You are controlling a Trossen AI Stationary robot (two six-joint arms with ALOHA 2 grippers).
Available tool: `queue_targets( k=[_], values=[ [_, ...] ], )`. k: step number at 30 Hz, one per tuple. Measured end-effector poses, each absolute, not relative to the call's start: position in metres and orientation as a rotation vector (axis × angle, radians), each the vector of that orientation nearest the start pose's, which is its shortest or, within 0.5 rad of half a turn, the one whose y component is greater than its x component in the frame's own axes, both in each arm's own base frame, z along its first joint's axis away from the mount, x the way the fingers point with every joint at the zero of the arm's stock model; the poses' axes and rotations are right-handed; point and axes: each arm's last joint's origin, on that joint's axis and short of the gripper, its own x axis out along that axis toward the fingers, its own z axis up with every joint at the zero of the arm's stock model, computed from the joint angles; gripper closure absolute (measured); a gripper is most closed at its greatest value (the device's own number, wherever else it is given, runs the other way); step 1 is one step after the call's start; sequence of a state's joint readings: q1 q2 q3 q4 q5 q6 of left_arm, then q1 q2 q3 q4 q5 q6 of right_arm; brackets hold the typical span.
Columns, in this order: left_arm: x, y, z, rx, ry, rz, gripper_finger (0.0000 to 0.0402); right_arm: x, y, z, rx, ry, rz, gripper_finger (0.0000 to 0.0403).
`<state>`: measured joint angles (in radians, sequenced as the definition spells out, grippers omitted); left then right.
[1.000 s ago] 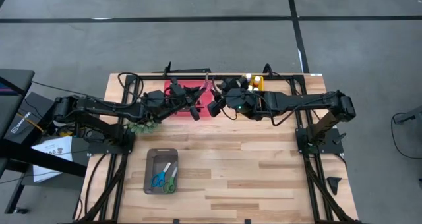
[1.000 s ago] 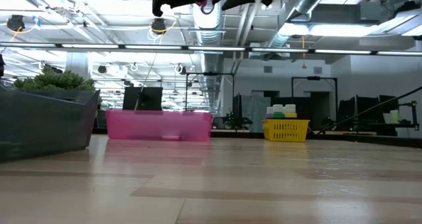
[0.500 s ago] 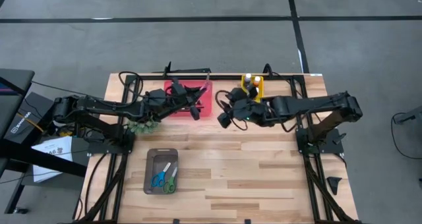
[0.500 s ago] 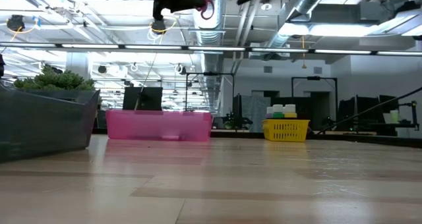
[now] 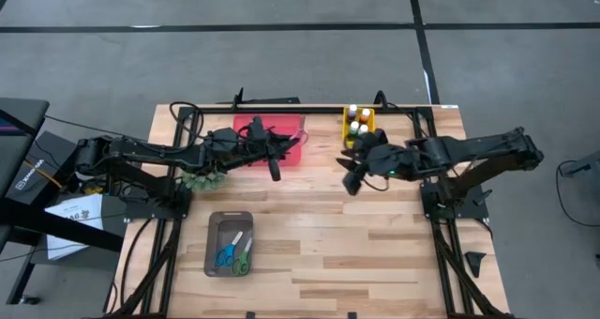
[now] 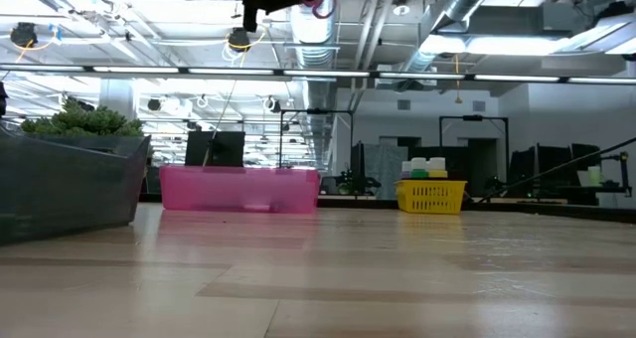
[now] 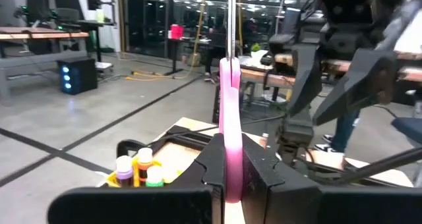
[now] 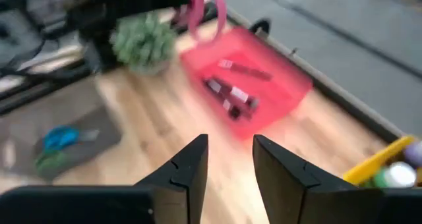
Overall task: Pick & Place Paint Supplies
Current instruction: Put the pink scissors into the black bin
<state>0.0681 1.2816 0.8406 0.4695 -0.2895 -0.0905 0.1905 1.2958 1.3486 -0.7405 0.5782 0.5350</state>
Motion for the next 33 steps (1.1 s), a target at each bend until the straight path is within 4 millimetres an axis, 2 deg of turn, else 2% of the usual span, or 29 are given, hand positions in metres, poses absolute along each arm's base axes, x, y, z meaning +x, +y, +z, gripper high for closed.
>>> queue_targets(
  k=[12, 18, 22, 29, 33],
  values=[
    [0.287, 0.022, 0.307, -0.133, -0.026, 0.305, 0.0394, 0.212, 0.039, 0.351, 0.347, 0.426, -0.215, 0.0314],
    [0.287, 0.016, 0.306, -0.132, -0.012, 0.287, 0.0393, 0.2, 0.041, 0.339, 0.337, 0.373, -0.1, 0.0352],
    [0.287, 0.014, 0.304, -0.136, 0.0, 0.288, 0.0394, 0.19, 0.04, 0.326, 0.348, 0.333, -0.063, 0.0395],
    [0.287, 0.013, 0.299, -0.143, 0.053, 0.312, 0.0394, 0.164, 0.036, 0.295, 0.38, 0.188, 0.051, 0.0401],
    [0.287, 0.014, 0.298, -0.147, 0.064, 0.325, 0.0394, 0.154, 0.034, 0.267, 0.398, 0.123, 0.089, 0.0401]
  ],
)
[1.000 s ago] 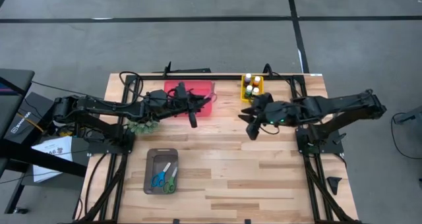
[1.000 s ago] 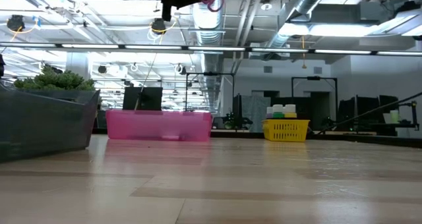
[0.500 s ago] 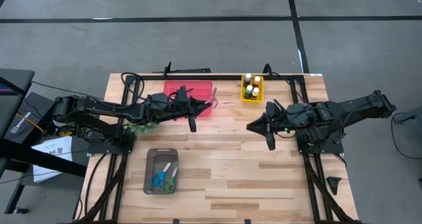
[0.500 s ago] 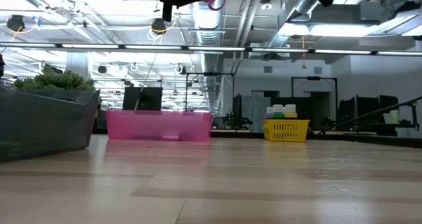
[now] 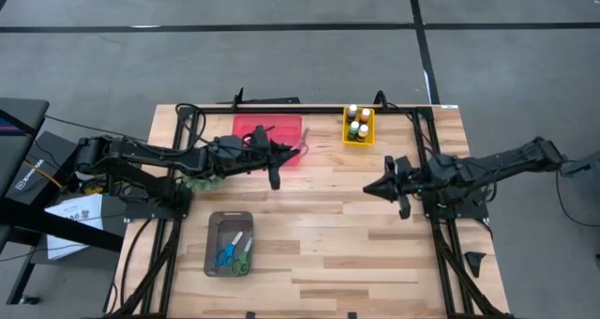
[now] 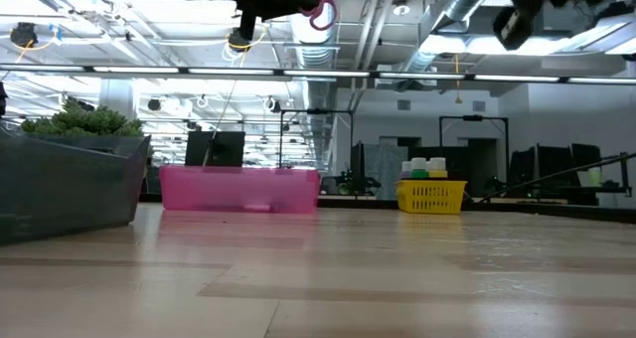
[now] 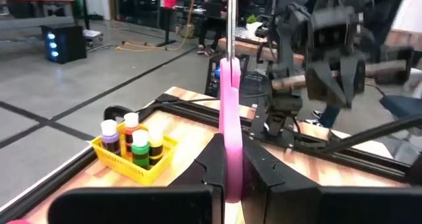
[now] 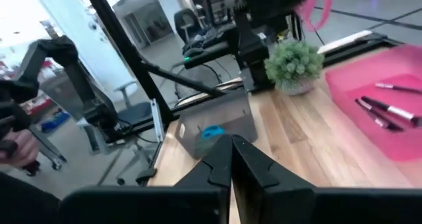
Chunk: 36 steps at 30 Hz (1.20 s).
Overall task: Pick & Place Paint Supplies
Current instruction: Put the pink scissors into the black bin
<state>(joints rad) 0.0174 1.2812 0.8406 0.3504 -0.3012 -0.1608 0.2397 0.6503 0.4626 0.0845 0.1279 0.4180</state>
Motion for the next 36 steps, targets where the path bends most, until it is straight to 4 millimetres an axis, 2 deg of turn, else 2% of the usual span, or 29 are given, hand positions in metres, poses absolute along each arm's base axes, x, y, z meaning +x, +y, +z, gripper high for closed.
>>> queue_targets(
  k=[9, 16, 24, 27, 36],
  values=[
    [0.286, 0.015, 0.296, -0.201, 0.069, 0.38, 0.0394, 0.141, 0.028, 0.199, 0.413, 0.058, 0.102, 0.0402],
    [0.286, 0.015, 0.295, -0.307, 0.057, 0.385, 0.0394, 0.129, 0.019, 0.166, 0.365, 0.032, 0.101, 0.0402],
    [0.286, 0.015, 0.295, -0.377, 0.043, 0.388, 0.0394, 0.121, 0.009, 0.166, 0.282, 0.042, 0.1, 0.0403],
    [0.286, 0.015, 0.295, -0.4, 0.039, 0.389, 0.0394, 0.117, 0.005, 0.163, 0.278, 0.069, 0.093, 0.0403],
    [0.286, 0.015, 0.295, -0.429, 0.033, 0.388, 0.0393, 0.1, -0.001, 0.167, 0.302, -0.003, 0.044, 0.0403]
  ],
)
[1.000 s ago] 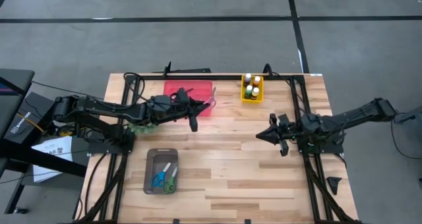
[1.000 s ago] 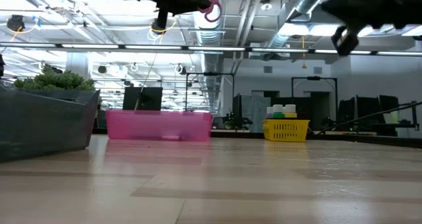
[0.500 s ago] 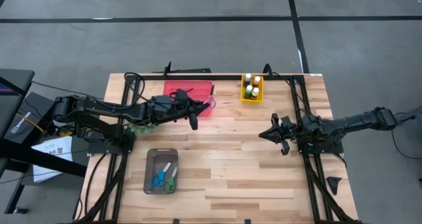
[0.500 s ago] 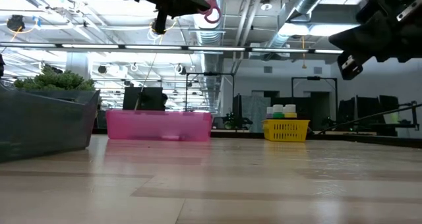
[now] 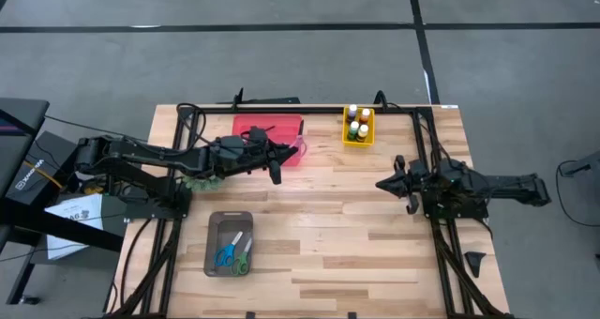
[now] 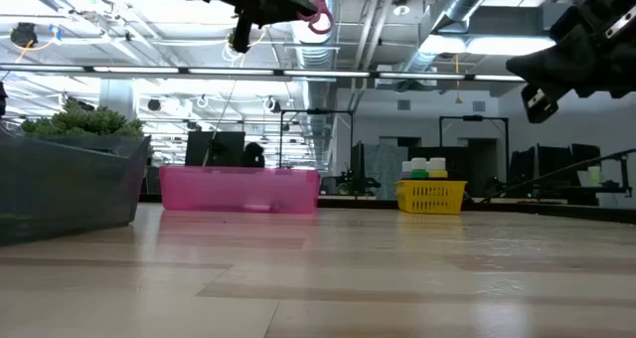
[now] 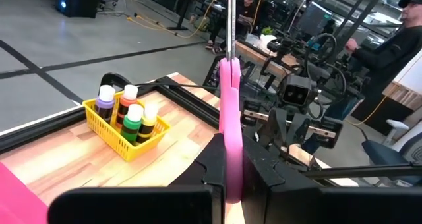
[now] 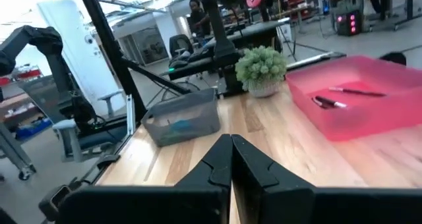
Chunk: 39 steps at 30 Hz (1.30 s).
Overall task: Pick & Place Paint Supplies
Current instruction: Put the pink scissors into the black bin
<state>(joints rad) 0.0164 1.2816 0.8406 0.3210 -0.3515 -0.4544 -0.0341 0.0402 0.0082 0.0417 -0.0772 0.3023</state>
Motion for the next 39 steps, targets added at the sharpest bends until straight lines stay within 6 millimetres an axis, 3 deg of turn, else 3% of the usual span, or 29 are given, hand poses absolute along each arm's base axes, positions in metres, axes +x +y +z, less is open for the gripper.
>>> queue_targets(
  k=[13, 25, 33, 39],
  values=[
    [0.284, 0.007, 0.293, -0.451, 0.079, 0.331, 0.0393, 0.099, 0.0, 0.165, 0.293, 0.013, -0.005, 0.0403],
    [0.269, -0.007, 0.298, -0.435, 0.16, 0.289, 0.0393, 0.1, 0.001, 0.163, 0.448, 0.042, -0.004, 0.0398],
    [0.254, -0.027, 0.303, -0.485, 0.204, 0.222, 0.0393, 0.1, 0.001, 0.163, 0.446, 0.042, -0.004, 0.0397],
    [0.234, -0.055, 0.305, -0.646, 0.292, 0.129, 0.0393, 0.1, 0.001, 0.163, 0.446, 0.042, -0.004, 0.0397]
  ],
)
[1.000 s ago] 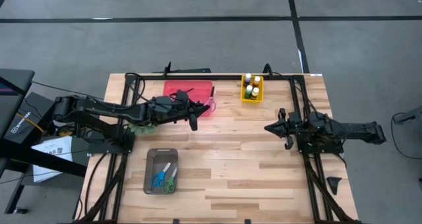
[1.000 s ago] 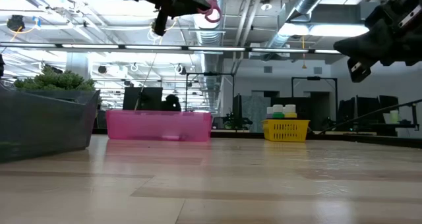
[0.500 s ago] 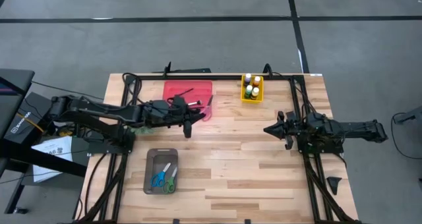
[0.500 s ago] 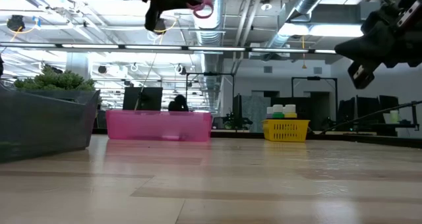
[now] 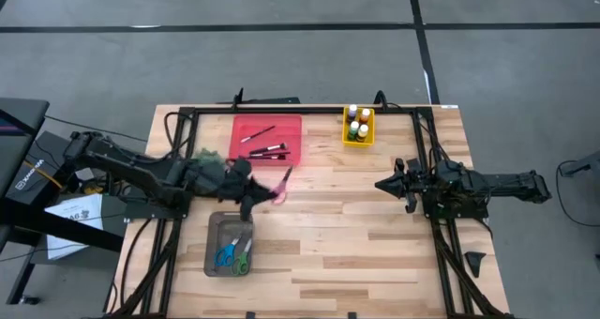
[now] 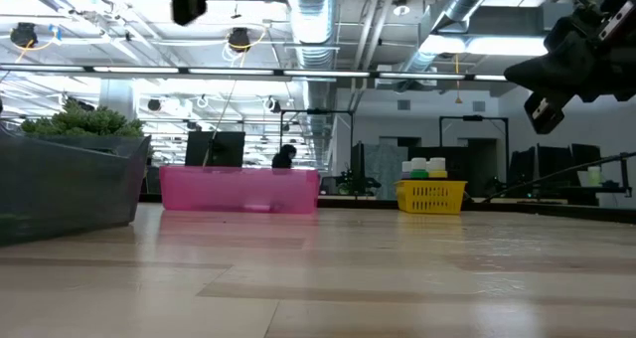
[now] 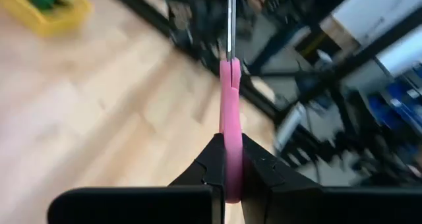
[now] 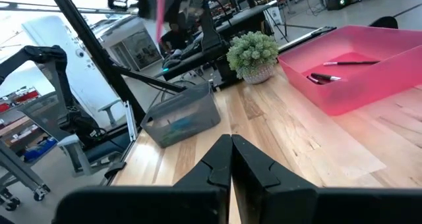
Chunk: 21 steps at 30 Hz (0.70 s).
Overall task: Pick & Place Paint Supplies
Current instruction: Put the pink scissors into the black bin
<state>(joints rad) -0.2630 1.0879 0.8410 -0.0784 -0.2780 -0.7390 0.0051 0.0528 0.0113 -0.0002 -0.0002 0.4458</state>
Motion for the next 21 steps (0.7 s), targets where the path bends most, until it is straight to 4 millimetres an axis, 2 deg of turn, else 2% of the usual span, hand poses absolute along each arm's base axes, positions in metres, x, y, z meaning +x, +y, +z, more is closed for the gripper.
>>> queue_targets(
  k=[12, 21],
  values=[
    [0.176, -0.119, 0.314, -0.837, 0.474, -0.142, 0.0393, 0.1, 0.001, 0.163, 0.446, 0.042, -0.004, 0.0397],
    [0.131, -0.142, 0.316, -0.916, 0.51, -0.134, 0.0394, 0.1, 0.0, 0.163, 0.446, 0.042, -0.005, 0.0397]
  ],
)
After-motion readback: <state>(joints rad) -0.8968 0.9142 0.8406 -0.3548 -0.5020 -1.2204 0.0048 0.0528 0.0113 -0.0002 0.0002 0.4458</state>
